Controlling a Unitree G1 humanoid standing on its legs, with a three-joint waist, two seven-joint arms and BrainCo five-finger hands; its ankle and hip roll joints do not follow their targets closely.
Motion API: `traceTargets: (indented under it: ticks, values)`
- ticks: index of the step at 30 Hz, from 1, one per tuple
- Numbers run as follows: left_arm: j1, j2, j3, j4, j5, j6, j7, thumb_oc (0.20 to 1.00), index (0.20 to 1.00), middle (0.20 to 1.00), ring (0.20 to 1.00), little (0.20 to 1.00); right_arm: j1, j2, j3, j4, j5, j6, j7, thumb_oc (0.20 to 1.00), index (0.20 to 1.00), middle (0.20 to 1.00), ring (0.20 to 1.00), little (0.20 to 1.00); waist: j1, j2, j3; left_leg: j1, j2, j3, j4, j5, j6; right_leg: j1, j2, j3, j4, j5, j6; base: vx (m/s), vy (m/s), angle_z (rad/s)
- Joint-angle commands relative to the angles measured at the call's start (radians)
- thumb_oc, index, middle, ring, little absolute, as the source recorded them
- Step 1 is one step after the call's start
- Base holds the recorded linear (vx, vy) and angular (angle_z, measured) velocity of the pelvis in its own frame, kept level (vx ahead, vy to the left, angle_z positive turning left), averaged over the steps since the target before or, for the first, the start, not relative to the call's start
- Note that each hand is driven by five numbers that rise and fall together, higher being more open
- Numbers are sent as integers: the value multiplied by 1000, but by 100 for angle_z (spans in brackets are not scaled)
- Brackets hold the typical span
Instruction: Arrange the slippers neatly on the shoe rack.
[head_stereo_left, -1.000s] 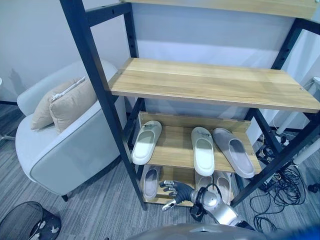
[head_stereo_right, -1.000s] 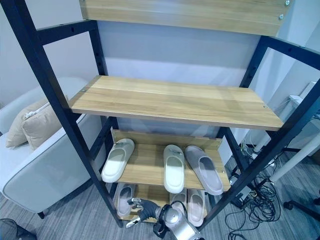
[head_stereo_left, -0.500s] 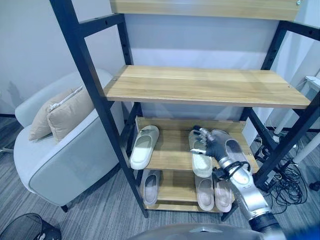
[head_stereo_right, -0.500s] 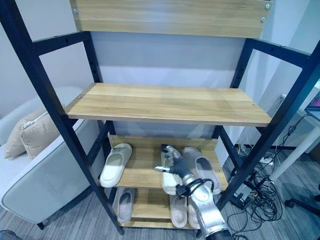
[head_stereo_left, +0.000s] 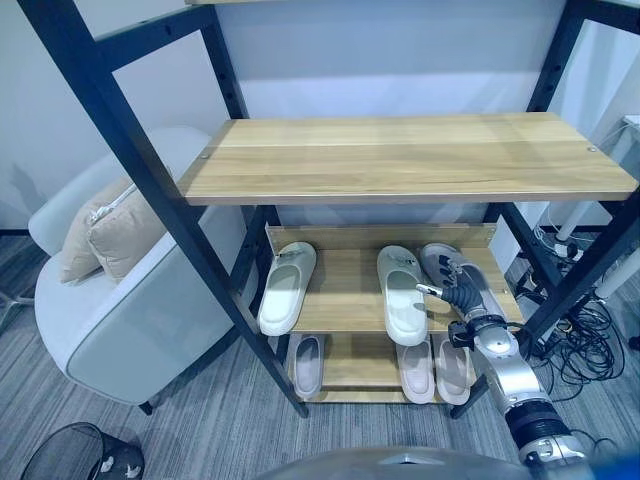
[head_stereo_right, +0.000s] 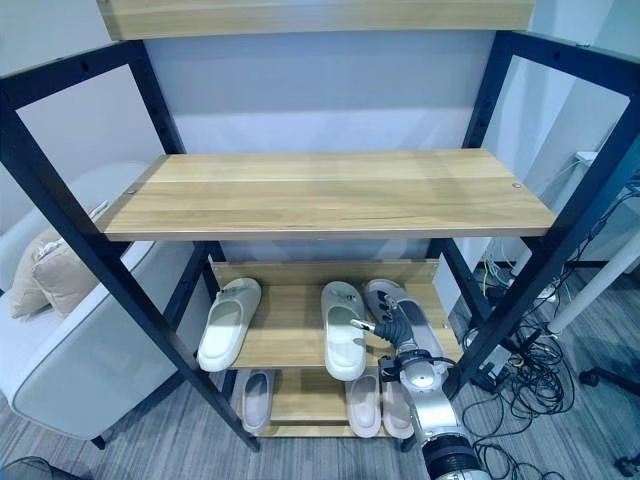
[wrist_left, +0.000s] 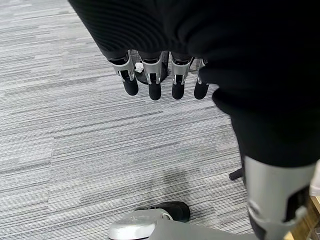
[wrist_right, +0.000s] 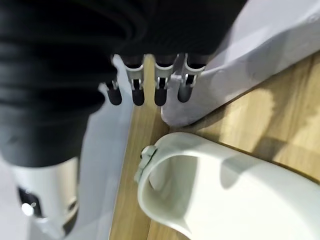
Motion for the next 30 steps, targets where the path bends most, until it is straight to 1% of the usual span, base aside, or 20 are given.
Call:
traceTargets:
  ticks: [1,2,8,11,15,17,22,30]
  values:
    - [-50,-120,-35,82,4,-13,-3,1000,1000,1000,1000,1000,-46,20,-62,-21,-34,-22,-20,1000,1000,1000,1000,1000,23,-37,19,-20,4,-55,8,11,26,28,-81,-32,11,-9,43,-6,28,5]
    - [-55,-122,-34,81,-4,-14,0,1000,1000,1000,1000,1000,-36,36,-65,-21,-27,-8,-12,1000,1000,1000,1000,1000,23,-35,25,-27,2,-55,8,14,27,22,-83,-37,11,-9,45,2,26,4]
    - [-51,-123,-33,64,-4,-17,1,1000,1000,1000,1000,1000,-8,54,-52,-26,-27,-1,26,1000,1000,1000,1000,1000,27,-37,31,-24,-1,-60,8,13,30,30,-85,-41,11,-15,47,17,9,1]
    - [-49,-125,-40,61,-1,-21,3,1000,1000,1000,1000,1000,-5,61,-39,-19,-28,-4,39,1000,1000,1000,1000,1000,30,-41,34,-22,-2,-62,8,12,31,34,-86,-43,11,-18,47,10,6,0]
    - [-51,-123,-35,70,-4,-22,6,1000,1000,1000,1000,1000,11,86,-32,-30,-28,23,54,1000,1000,1000,1000,1000,36,-50,34,-22,-3,-63,8,11,32,39,-87,-50,11,-23,48,0,0,0]
    - [-50,-123,-33,75,-5,-26,8,1000,1000,1000,1000,1000,17,91,-31,-38,-33,27,47,1000,1000,1000,1000,1000,37,-53,34,-21,-3,-65,8,11,32,40,-87,-50,11,-24,48,0,0,0]
    - [-46,-119,-31,82,-2,-25,13,1000,1000,1000,1000,1000,-2,99,-27,-20,-37,14,46,1000,1000,1000,1000,1000,49,-60,34,-24,-2,-70,8,12,33,39,-89,-54,11,-25,50,0,0,0]
    - [-44,-120,-34,81,-1,-31,11,1000,1000,1000,1000,1000,-63,94,-23,13,-50,-2,23,1000,1000,1000,1000,1000,62,-62,45,-45,-1,-76,8,21,31,27,-92,-62,11,-24,55,-10,13,4]
